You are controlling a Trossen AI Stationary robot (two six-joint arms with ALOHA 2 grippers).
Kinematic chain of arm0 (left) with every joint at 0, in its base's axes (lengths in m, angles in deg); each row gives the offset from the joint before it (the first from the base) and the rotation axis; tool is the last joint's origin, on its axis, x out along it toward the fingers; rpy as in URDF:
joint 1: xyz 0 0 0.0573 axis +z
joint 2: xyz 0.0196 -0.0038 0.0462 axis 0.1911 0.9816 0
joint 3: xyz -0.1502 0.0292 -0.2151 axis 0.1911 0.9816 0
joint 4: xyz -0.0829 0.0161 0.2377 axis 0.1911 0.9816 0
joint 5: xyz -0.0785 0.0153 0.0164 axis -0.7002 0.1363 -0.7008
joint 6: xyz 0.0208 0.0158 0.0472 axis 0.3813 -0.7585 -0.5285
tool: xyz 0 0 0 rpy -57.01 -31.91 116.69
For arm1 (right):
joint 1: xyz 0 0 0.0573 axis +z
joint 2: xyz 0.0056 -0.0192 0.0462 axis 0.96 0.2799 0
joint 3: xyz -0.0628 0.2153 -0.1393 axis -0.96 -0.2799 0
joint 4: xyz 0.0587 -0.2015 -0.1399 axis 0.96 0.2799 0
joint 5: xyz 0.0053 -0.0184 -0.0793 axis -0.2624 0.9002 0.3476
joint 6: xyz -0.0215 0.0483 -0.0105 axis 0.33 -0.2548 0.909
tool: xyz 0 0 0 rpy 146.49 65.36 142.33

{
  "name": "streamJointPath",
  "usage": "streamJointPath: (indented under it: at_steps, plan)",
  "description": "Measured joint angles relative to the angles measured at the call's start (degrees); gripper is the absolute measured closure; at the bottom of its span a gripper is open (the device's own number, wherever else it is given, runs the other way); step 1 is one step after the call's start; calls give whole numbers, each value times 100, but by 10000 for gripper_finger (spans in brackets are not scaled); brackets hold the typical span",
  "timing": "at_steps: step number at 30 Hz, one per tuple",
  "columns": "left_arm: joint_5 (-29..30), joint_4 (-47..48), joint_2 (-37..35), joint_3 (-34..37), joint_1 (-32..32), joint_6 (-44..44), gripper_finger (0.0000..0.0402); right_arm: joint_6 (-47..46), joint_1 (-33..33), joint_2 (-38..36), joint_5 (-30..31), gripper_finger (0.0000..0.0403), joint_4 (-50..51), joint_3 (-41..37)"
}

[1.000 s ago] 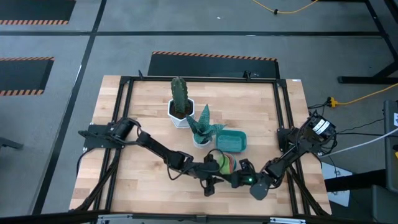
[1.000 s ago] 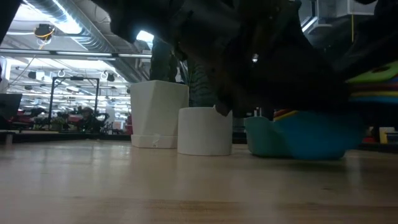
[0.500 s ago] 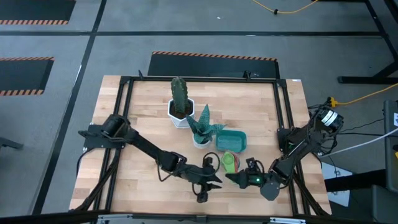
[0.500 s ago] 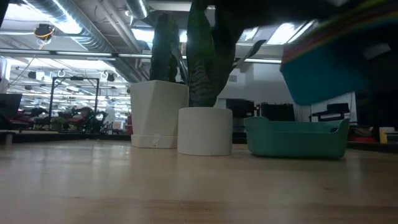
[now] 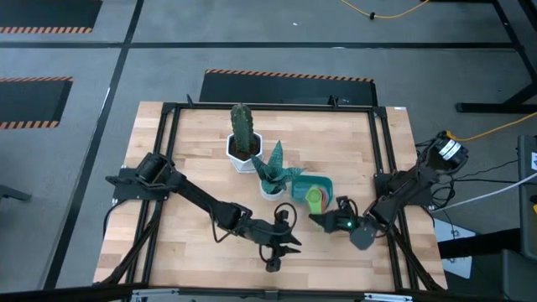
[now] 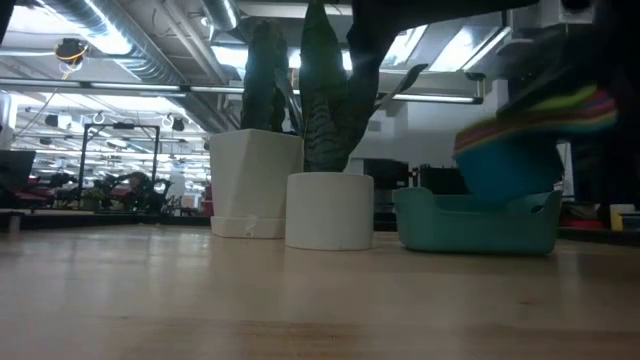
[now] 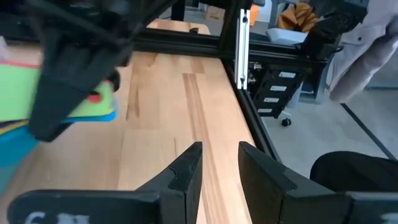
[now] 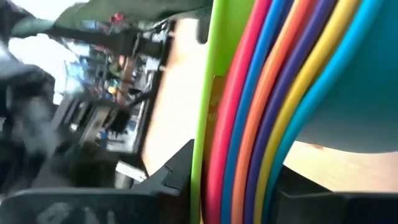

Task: Nest measuring cups in basket
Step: Put the nested measuring cups into the green bin

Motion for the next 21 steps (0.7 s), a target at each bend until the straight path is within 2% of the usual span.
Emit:
streamJointPath:
  at_steps: [4,7,12,21]
  plan:
    - [-12,19,0,0,-2,0,305,32,-70,26,105,301,-1442,-646]
    - [10,24,0,0,0,-2,305,308,-92,20,97,301,-2099,-915]
    - [28,24,0,0,13,-1,305,319,-218,21,30,301,-2204,-1096]
    - [31,22,2,0,26,0,305,322,-559,21,-567,301,-2176,-1153]
